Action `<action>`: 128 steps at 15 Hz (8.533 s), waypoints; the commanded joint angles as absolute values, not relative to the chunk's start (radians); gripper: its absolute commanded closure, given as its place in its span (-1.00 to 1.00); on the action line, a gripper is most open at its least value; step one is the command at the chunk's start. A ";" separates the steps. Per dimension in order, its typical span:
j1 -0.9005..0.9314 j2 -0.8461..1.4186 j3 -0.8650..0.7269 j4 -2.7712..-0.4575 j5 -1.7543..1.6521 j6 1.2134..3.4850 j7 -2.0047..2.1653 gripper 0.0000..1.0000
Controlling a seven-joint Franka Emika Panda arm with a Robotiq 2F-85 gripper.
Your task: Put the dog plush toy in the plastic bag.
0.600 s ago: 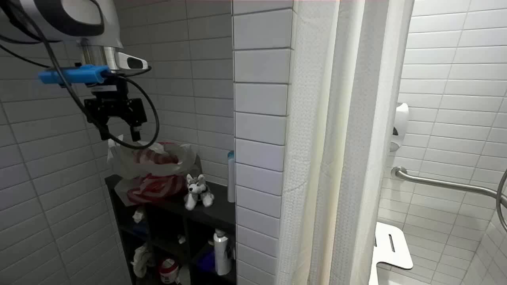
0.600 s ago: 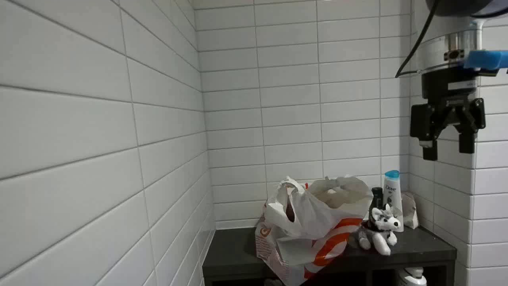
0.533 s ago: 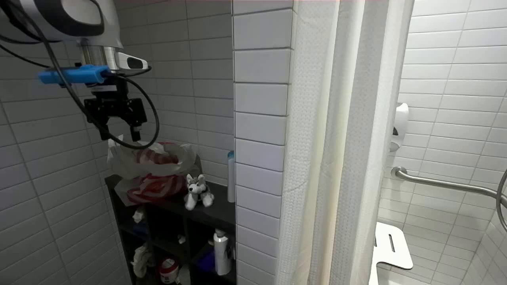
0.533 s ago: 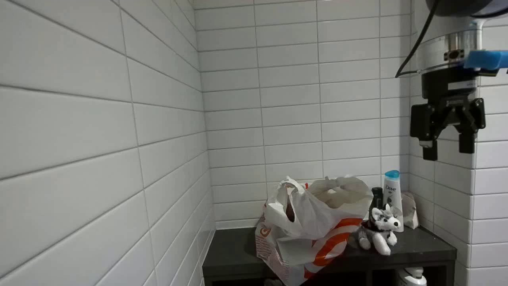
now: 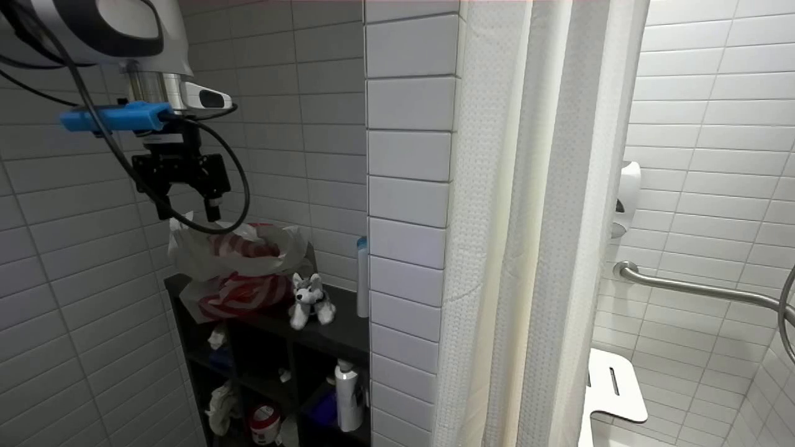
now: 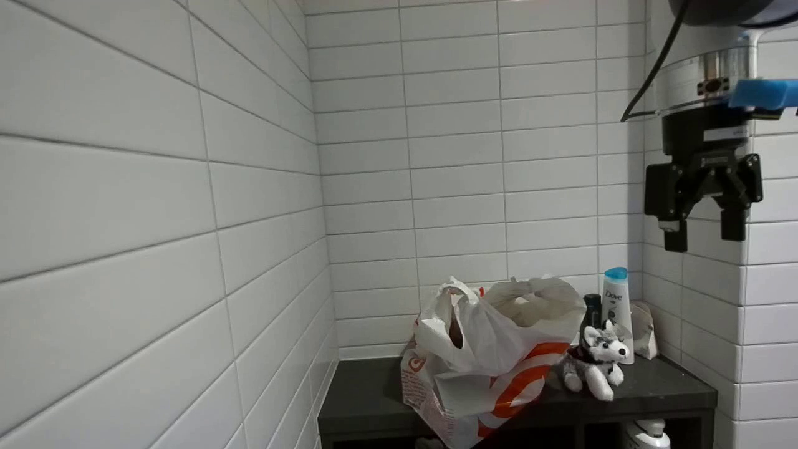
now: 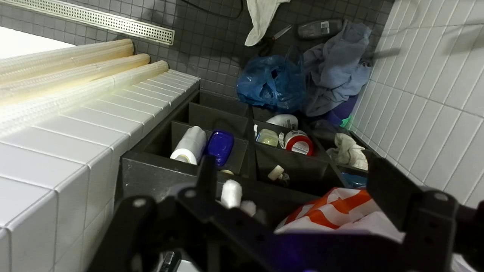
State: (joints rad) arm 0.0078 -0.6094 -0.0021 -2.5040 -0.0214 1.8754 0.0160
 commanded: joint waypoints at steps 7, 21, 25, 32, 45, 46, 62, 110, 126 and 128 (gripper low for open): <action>0.004 -0.609 0.001 -2.502 -0.019 1.873 0.015 -1.00; 0.004 -0.609 0.001 -2.502 -0.019 1.873 0.015 -1.00; 0.004 -0.609 0.001 -2.502 -0.019 1.873 0.015 -1.00; 0.000 -0.607 0.002 -2.509 -0.021 1.899 0.025 -1.00; -0.016 -0.561 -0.013 -2.518 -0.010 1.995 0.038 -1.00; -0.020 -0.553 -0.015 -2.518 -0.010 2.002 0.044 -1.00; -0.099 -0.439 0.064 -2.544 -0.078 2.237 0.356 -1.00; -0.045 0.131 -0.059 -2.060 0.338 2.188 1.400 -1.00; -0.039 0.158 -0.101 -2.054 0.119 2.176 1.745 -1.00; -0.038 0.169 -0.097 -2.052 0.112 2.173 1.756 -1.00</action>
State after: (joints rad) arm -0.0454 0.1587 -0.0920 -2.0590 0.1366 2.1879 1.7177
